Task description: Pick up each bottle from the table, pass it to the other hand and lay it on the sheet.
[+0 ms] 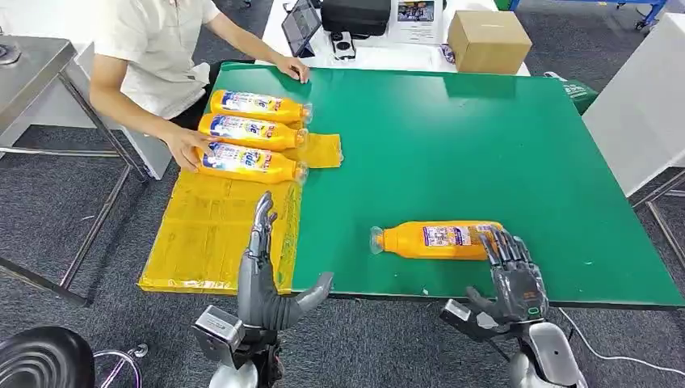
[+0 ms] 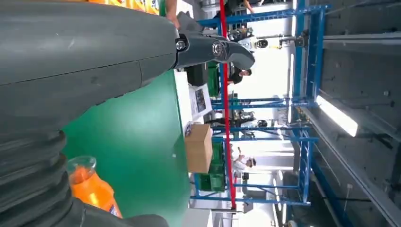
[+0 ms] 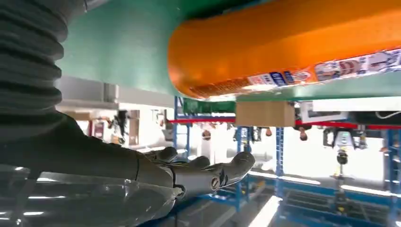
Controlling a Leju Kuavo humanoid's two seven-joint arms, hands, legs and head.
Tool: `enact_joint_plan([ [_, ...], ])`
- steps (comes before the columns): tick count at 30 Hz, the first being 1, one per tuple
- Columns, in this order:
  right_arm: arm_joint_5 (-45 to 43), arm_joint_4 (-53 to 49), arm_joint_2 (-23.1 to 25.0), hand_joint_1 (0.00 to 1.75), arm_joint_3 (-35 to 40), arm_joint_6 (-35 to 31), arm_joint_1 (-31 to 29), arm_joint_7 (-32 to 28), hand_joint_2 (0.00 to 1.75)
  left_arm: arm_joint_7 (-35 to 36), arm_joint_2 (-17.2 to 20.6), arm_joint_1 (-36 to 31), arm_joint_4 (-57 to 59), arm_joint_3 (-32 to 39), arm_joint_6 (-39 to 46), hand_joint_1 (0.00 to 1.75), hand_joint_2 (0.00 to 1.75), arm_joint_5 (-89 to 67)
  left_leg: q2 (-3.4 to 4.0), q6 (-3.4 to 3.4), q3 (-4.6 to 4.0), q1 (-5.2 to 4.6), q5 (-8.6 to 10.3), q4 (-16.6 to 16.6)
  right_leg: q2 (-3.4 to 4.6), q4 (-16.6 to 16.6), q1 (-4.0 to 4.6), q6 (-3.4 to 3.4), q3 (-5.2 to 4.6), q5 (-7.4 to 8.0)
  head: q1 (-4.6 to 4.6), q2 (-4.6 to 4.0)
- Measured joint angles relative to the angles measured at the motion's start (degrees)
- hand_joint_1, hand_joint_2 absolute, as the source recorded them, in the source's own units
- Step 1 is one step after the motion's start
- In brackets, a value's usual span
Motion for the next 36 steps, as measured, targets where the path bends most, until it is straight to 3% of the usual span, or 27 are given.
enact_joint_plan([
  [9, 2.25, 0.74, -1.73, 0.0, 3.67, -0.02, -2.66, 4.5, 1.75, 0.5, 0.0, -0.5, 0.04, -0.79, -0.26, 0.0, 1.75, -0.04, 0.06, 0.0, 0.0, 0.01, 0.0, 0.0, 0.03, 0.0, 0.01, 0.0, -0.03, 0.0, 0.02, 0.0],
  [25, 1.13, 4.09, -3.15, 0.0, 6.67, -0.02, -5.93, 5.03, 1.75, 1.03, 0.0, -1.05, 0.5, -0.92, -0.42, 0.0, 1.75, -0.06, 0.05, 0.02, 0.0, 0.01, 0.02, 0.0, 0.02, 0.0, 0.01, 0.0, -0.02, 0.0, 0.02, 0.0],
  [36, -5.01, 14.59, -3.26, 0.0, 12.87, 1.66, -12.0, 8.06, 1.75, 2.99, 0.0, -1.48, 1.57, -1.09, -2.01, 0.0, 1.75, 0.13, 0.05, 0.02, 0.01, 0.01, 0.03, 0.0, 0.03, 0.01, 0.01, 0.0, -0.02, 0.01, 0.0, 0.0],
])
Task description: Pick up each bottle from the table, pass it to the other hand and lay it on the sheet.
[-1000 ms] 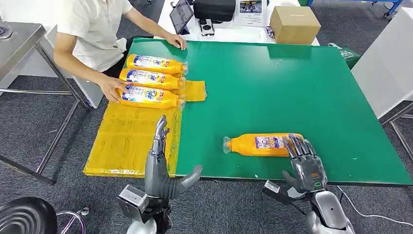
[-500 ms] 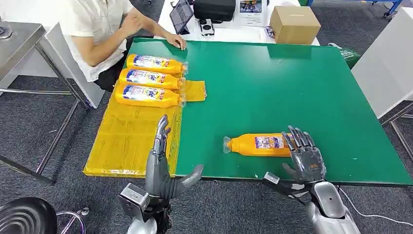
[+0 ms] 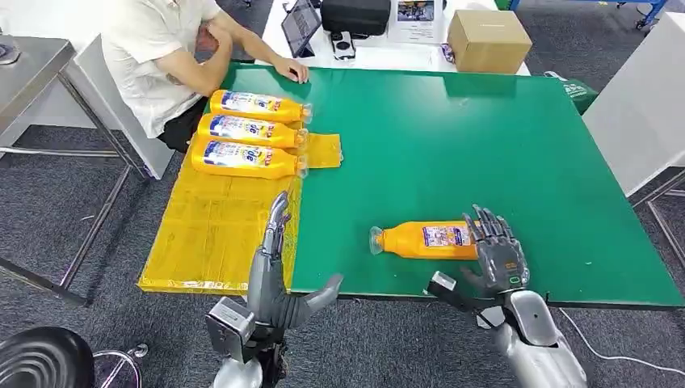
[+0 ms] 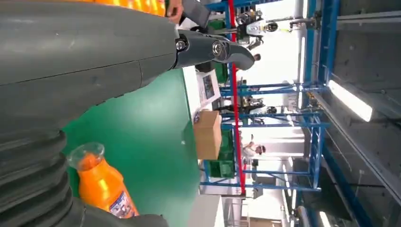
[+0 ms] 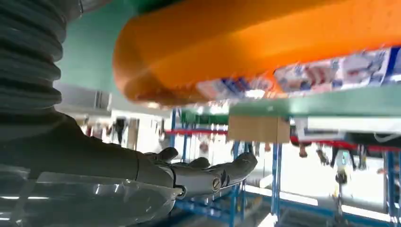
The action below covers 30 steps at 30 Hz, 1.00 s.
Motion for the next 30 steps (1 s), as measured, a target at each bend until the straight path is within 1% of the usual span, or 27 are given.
enact_joint_plan([
  [8, -1.2, 7.07, 0.22, 0.0, 2.63, 1.85, -4.08, 1.2, 1.75, 0.7, 0.0, -0.73, 0.61, -0.5, -0.57, 0.0, 1.75, 0.18, 0.06, 0.0, 0.04, 0.01, -0.01, 0.0, 0.04, -0.01, 0.01, -0.01, 0.01, 0.0, 0.02, 0.0],
  [12, -2.2, 10.4, 0.5, 0.0, 3.35, 1.88, -6.27, 1.09, 1.75, 1.13, 0.0, -1.12, 1.03, -0.52, -0.94, 0.0, 1.75, 0.59, 0.06, 0.0, 0.17, 0.01, 0.0, 0.0, 0.04, -0.01, 0.01, -0.01, 0.12, 0.01, 0.02, 0.0],
  [16, -2.05, 13.19, 0.74, 0.0, 3.92, 1.24, -7.76, 1.16, 1.75, 2.8, -0.02, -1.36, 1.2, -0.52, -3.13, 0.0, 1.75, 3.3, 0.1, 0.0, 0.35, 0.01, 0.0, 0.0, 0.06, -0.01, 0.0, -0.01, 0.28, 0.01, 0.02, 0.0],
  [24, 3.48, 16.49, 0.07, 0.0, 6.21, -0.5, -10.15, 6.01, 1.75, 3.1, 0.0, -1.48, 1.31, -0.5, -3.48, 0.0, 1.75, 3.98, 0.08, 0.01, 0.55, 0.0, 0.0, 0.0, 0.07, -0.03, 0.0, -0.01, 0.47, 0.01, 0.0, 0.0],
  [29, 2.4, 17.4, -0.63, 0.0, 6.6, 0.39, -10.61, 6.36, 1.75, 3.1, 0.0, -1.45, 1.31, -0.48, -3.48, 0.0, 1.75, 4.02, 0.08, 0.01, 0.64, -0.01, 0.0, 0.0, 0.07, -0.03, -0.01, -0.01, 0.58, 0.01, 0.0, 0.0],
  [30, 2.06, 17.47, -0.72, 0.37, 6.6, 0.66, -10.62, 6.36, 1.75, 3.1, 0.0, -1.43, 1.31, -0.48, -3.48, 0.0, 1.75, 4.02, 0.08, 0.01, 0.64, -0.01, 0.0, 0.0, 0.07, -0.03, -0.01, -0.01, 0.58, 0.01, 0.02, 0.0],
])
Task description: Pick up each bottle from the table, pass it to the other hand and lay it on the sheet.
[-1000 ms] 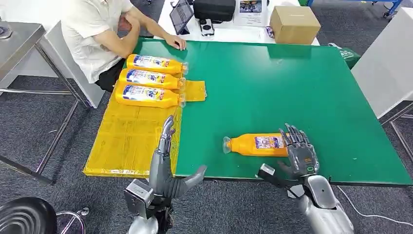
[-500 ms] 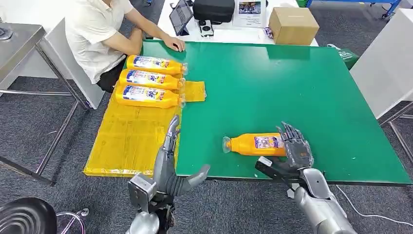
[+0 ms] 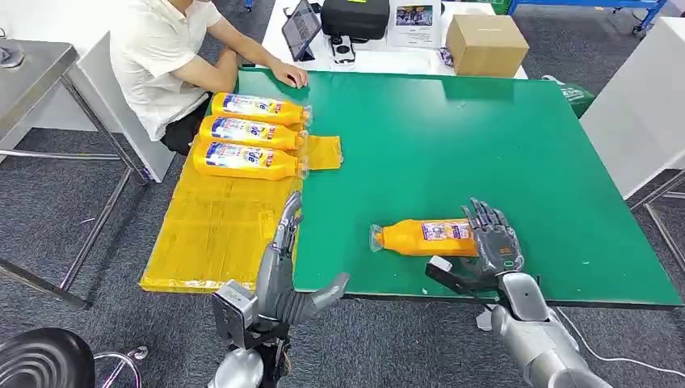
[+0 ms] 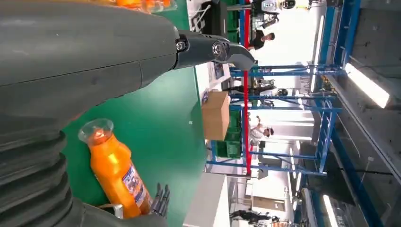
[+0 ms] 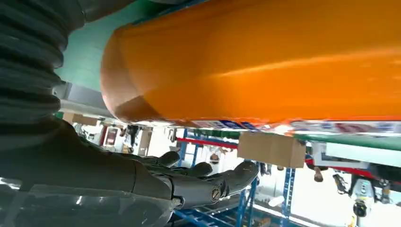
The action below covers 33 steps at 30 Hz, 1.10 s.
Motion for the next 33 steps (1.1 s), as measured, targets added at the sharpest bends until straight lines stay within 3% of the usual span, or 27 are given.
enact_joint_plan([
  [1, -0.17, 0.09, -0.11, 1.36, 0.0, 0.26, -0.03, 0.0, 1.75, 0.0, 0.0, 0.02, 0.0, 0.0, 0.0, 0.0, 1.75, 0.0, 0.0, 0.0, 0.01, 0.0, 0.0, 0.0, 0.0, 0.0, 0.0, 0.0, -0.01, 0.0, 0.0, 0.0],
  [2, -0.42, 0.18, -0.15, 1.5, 0.0, 0.83, -0.11, 0.0, 1.75, 0.0, 0.0, 0.02, 0.0, 0.0, 0.0, 0.0, 1.75, 0.0, 0.0, 0.0, 0.02, 0.0, 0.0, 0.0, 0.0, 0.0, 0.0, 0.0, 0.01, 0.0, -0.02, 0.0],
  [6, -2.54, 1.07, -0.74, 1.5, 0.0, 7.31, -0.72, -0.2, 1.75, 0.07, 0.0, -0.03, 0.0, 0.0, -0.02, 0.0, 1.75, 0.0, 0.07, -0.01, 0.17, 0.01, -0.04, 0.0, 0.05, -0.02, 0.0, -0.01, 0.07, -0.01, 0.0, 0.0],
  [12, -2.91, 2.29, -1.75, 1.5, 0.0, 8.76, -1.67, -0.2, 1.75, 0.37, 0.0, -0.04, 0.0, 0.0, -0.31, 0.0, 1.75, 0.26, -0.04, 0.02, 0.36, 0.0, -0.08, 0.0, 0.04, -0.05, 0.0, 0.11, -0.22, -0.14, 0.0, 0.0],
  [14, -2.91, 2.45, -1.9, 1.68, 0.0, 8.81, -1.75, -0.2, 1.75, 0.39, 0.0, -0.04, 0.0, 0.0, -0.35, 0.0, 1.75, 0.26, -0.03, 0.02, 0.36, 0.0, -0.07, 0.0, 0.04, -0.04, 0.0, 0.12, 0.32, -0.12, 0.0, 0.0],
  [19, -4.18, 3.13, -2.12, 1.75, -0.07, 9.68, -1.98, -0.59, 1.75, 0.59, 0.02, -0.05, 0.0, 0.0, -0.79, 0.0, 1.75, 0.55, -0.02, 0.02, 0.4, 0.01, -0.07, 0.0, 0.04, -0.04, 0.0, 0.14, 0.34, -0.12, 0.0, 0.0],
  [33, -18.48, 2.97, -0.35, 1.75, -5.27, 9.07, 0.96, -14.89, 1.75, 0.66, 0.0, -0.32, 0.0, 0.02, -1.22, 0.0, 1.75, 1.05, 0.06, -0.01, 0.41, 0.08, -0.13, 0.0, 0.08, -0.04, 0.07, 0.13, 0.36, -0.14, 0.02, 0.0],
])
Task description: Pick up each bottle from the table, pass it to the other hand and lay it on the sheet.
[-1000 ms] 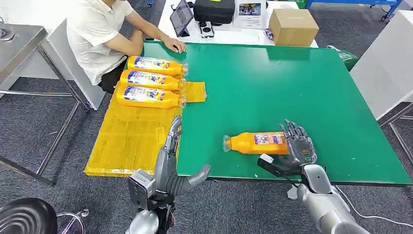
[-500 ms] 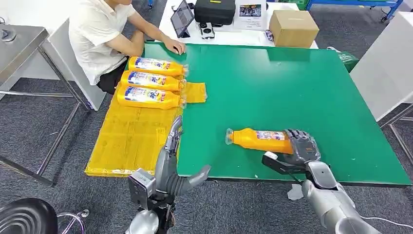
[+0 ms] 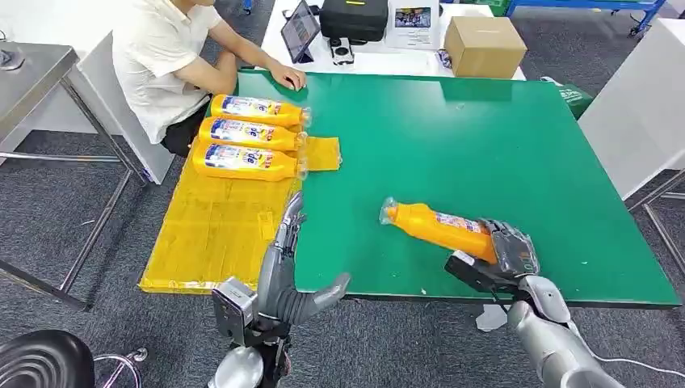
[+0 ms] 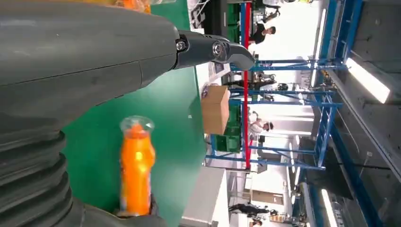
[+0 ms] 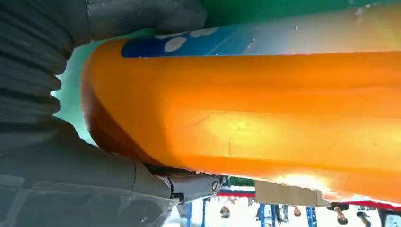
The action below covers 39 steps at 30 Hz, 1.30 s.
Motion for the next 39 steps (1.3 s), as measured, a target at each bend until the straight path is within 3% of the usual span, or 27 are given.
enact_joint_plan([
  [4, -10.64, -4.36, 2.65, 1.75, -3.26, 5.27, 2.7, -6.31, 1.75, 4.71, -0.18, 0.23, 1.34, 0.9, -1.42, 0.0, 1.75, 6.44, 0.08, -0.1, 0.02, 0.05, -0.07, -0.01, 0.17, 0.01, 0.05, -0.03, 0.01, 0.02, 0.0, 0.0],
  [6, -14.71, -9.06, 4.4, 1.75, -4.0, 7.5, 5.39, -6.66, 1.75, 8.05, -0.24, 0.69, 3.66, 1.93, -2.87, 0.0, 1.75, 13.24, 0.1, -0.13, 0.0, 0.09, -0.09, -0.01, 0.18, 0.01, 0.07, -0.03, -0.02, 0.02, -0.02, 0.0],
  [12, -23.2, -26.61, 9.46, 1.75, -3.71, 9.55, 14.57, -4.87, 1.75, 7.26, -0.11, 3.27, 7.47, 3.13, -4.15, 0.0, 1.75, 17.68, -0.06, -0.16, -0.43, 0.17, -0.03, -0.01, 0.12, 0.1, 0.1, -0.03, -0.34, -0.02, -0.04, 0.0],
  [17, -24.05, -34.09, 11.12, 1.75, -3.19, 9.55, 17.92, -4.28, 1.75, 7.3, 0.07, 3.93, 7.8, 3.39, -4.13, 0.0, 1.75, 17.27, -0.05, -0.16, -0.67, 0.15, -0.04, -0.01, 0.13, 0.1, 0.07, -0.03, -0.58, -0.03, -0.02, 0.0],
  [28, -25.45, -38.51, 12.33, 1.75, -2.54, 11.16, 20.01, -4.6, 1.75, 6.73, 0.52, 4.27, 7.78, 3.24, -5.59, 0.0, 1.75, 13.65, -0.04, -0.15, -0.7, 0.12, -0.05, -0.01, 0.13, 0.09, 0.07, -0.03, -0.63, -0.03, -0.02, 0.0],
  [39, -21.74, -36.64, 16.19, 1.75, 8.3, 13.68, 20.18, -2.94, 1.75, 6.47, 0.31, 3.72, 5.38, 3.39, -7.32, 0.0, 1.75, 10.05, 0.0, -0.21, -0.76, 0.18, -0.07, -0.02, 0.16, 0.12, 0.09, -0.07, -0.72, -0.06, -0.02, 0.0],
])
